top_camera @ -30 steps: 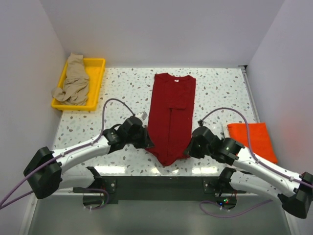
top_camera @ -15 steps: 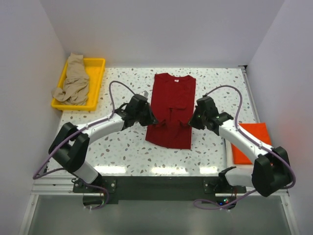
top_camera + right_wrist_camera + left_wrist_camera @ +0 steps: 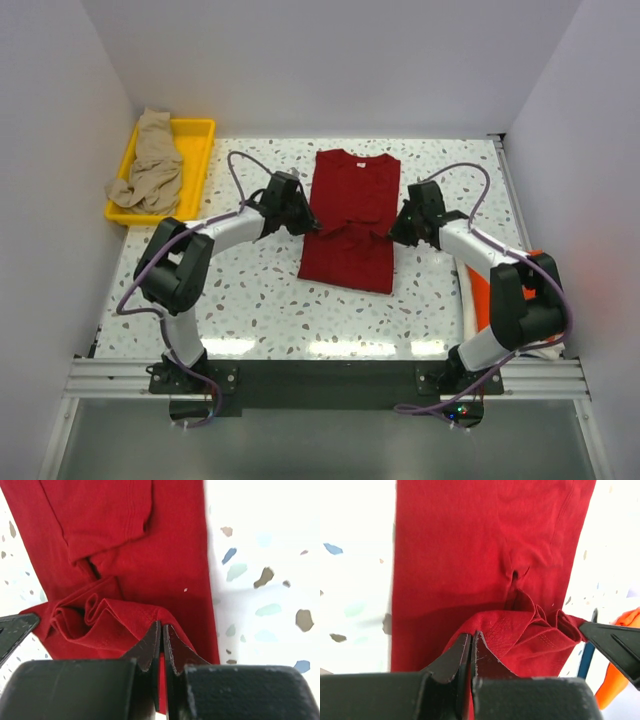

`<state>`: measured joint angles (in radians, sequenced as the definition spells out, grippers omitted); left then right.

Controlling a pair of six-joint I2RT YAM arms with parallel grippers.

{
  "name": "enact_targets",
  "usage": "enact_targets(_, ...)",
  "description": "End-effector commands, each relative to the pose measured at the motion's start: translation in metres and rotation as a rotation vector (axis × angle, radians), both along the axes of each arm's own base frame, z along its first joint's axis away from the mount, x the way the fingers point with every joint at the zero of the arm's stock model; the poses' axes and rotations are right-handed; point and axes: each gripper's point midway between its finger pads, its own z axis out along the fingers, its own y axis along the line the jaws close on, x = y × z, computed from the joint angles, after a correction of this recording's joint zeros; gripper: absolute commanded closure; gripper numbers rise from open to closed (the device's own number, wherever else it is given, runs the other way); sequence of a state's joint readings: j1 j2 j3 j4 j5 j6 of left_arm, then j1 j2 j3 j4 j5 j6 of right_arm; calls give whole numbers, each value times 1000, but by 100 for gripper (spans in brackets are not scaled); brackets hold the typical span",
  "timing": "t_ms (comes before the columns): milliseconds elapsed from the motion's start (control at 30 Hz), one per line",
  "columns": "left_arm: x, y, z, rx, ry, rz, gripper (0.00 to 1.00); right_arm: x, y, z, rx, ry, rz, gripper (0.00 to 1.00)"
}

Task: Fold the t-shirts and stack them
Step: Fold the tshirt

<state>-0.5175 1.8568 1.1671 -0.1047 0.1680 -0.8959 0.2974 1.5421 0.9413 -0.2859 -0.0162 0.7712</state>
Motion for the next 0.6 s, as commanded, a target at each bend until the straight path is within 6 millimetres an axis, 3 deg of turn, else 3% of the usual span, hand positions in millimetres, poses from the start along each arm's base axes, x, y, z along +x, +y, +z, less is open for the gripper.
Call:
enact_targets(0, 26, 0, 31, -41, -91, -2, 100, 30, 2, 30, 41, -105, 2, 100)
enact_targets(300, 48, 7, 28, -28, -93, -1, 100, 52, -6, 38, 68, -116, -23, 100)
enact_targets(467, 58, 7, 14, -18, -74, -26, 100, 60, -11, 22, 64, -81, -32, 100)
enact_targets(533, 63, 11, 12, -12, -75, -19, 94, 63, -11, 17, 72, -70, -25, 98)
enact_targets(567, 65, 13, 14, -16, -87, -24, 89, 65, -15, 16, 67, -66, -28, 90)
